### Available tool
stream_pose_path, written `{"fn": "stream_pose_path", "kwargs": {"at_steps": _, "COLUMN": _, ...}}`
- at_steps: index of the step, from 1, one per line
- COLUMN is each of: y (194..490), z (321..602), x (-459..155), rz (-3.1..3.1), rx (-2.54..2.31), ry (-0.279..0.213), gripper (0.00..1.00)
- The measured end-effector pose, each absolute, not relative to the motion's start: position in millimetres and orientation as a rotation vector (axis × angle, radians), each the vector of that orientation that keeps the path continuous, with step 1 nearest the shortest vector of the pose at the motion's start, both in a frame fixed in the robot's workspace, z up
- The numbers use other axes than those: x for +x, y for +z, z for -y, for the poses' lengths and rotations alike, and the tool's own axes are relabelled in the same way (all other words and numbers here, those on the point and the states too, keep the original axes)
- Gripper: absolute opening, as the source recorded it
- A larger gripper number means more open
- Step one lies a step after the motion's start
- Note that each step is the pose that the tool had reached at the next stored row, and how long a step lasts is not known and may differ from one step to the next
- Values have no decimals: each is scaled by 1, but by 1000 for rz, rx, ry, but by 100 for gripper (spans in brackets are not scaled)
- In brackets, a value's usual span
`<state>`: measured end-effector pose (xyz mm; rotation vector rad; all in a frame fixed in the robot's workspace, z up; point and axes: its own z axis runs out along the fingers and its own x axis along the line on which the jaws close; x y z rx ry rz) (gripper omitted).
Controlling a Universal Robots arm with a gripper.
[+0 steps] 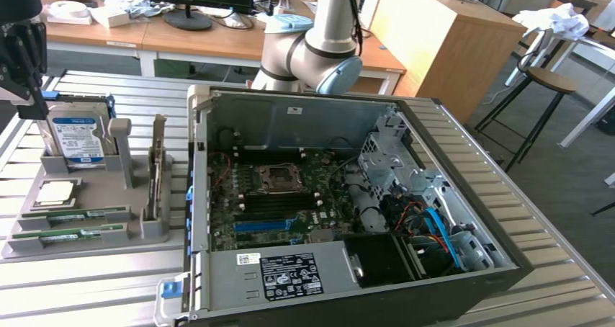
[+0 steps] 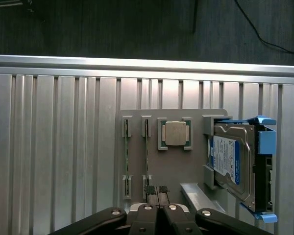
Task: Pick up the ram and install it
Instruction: 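Pick up the ram and move it above insertion slot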
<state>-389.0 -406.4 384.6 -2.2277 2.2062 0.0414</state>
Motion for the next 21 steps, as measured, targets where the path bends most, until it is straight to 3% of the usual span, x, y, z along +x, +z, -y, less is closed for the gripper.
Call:
{"fn": "stream_pose_path", "kwargs": {"at_steps": 1, "y": 385, "z": 406, "x": -389, "rz": -2206, "rx": -2228, "ry": 41, "gripper": 11}}
{"fn": "stream_pose_path", "kwargs": {"at_steps": 3, "y": 385, "z": 406, "x": -389, "rz": -2206, "rx": -2228, "ry": 41, "gripper": 23}}
{"fn": "stream_pose_path", "kwargs": {"at_steps": 6, "y": 385, "z": 406, "x": -389, "rz": -2205, "rx": -2229, "ry": 41, "gripper": 29}}
{"fn": "stream_pose_path", "kwargs": {"at_steps": 7, "y": 385, "z": 406, "x": -389, "rz": -2205, "rx": -2229, "ry": 41, "gripper": 36}}
{"fn": "stream_pose_path", "kwargs": {"at_steps": 21, "y": 370, "z": 406, "x": -389, "rz": -2203, "rx": -2230, "ry": 41, "gripper": 36}}
